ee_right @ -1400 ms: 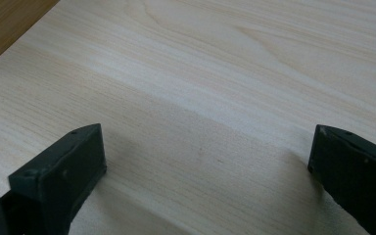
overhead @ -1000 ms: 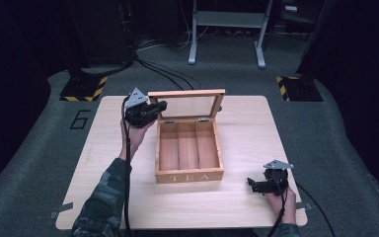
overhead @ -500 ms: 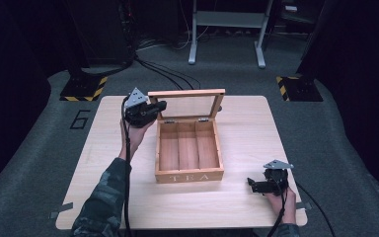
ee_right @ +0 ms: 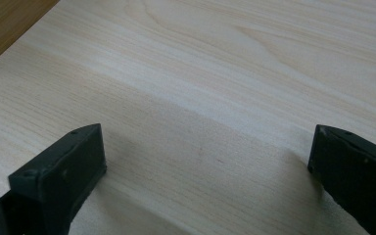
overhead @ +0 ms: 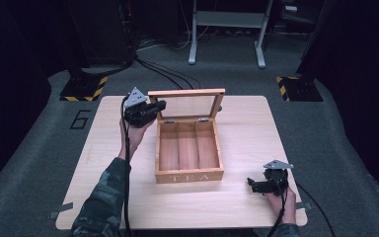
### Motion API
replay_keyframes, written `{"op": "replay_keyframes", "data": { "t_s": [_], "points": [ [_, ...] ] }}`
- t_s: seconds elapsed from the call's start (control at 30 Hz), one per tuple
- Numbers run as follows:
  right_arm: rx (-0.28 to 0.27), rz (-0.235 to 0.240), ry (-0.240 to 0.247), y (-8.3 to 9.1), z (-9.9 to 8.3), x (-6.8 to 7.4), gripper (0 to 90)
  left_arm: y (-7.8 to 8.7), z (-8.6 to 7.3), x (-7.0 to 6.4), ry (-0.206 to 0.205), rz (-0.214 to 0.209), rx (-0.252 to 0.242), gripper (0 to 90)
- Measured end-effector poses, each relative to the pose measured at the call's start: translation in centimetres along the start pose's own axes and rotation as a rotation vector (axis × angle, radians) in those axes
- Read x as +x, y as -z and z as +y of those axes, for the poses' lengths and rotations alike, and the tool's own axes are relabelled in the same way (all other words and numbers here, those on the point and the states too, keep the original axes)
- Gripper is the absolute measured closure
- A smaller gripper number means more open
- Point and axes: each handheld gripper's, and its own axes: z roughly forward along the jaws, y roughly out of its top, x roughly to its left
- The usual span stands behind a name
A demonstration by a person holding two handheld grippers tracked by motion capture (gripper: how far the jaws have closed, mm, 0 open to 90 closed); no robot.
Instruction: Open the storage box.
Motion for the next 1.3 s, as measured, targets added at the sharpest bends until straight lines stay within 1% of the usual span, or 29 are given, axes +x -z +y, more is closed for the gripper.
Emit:
{"op": "replay_keyframes", "data": {
  "t_s": [0.13, 0.53, 0.8, 0.83, 1.3],
  "points": [
    [-0.001, -0.001, 0.0, -0.01, 0.0, 0.0, 0.1, -0.02, 0.0, 0.0, 0.006, -0.002, -0.002, 85.4],
    [-0.001, 0.0, 0.0, -0.01, 0.0, 0.0, 0.1, -0.05, 0.01, 0.03, 0.002, 0.005, -0.007, 85.4],
    [-0.002, 0.0, 0.0, -0.01, 0.0, 0.0, 0.0, -0.01, 0.16, 0.08, -0.005, 0.012, -0.002, 85.4],
    [-0.002, 0.0, 0.0, -0.01, 0.0, 0.0, 0.0, 0.0, 0.17, 0.13, -0.005, 0.005, 0.0, 85.3],
    [-0.002, 0.0, 0.0, -0.01, -0.01, -0.01, 0.1, 0.0, 0.23, 0.13, -0.006, 0.005, 0.007, 85.3]
  ]
}}
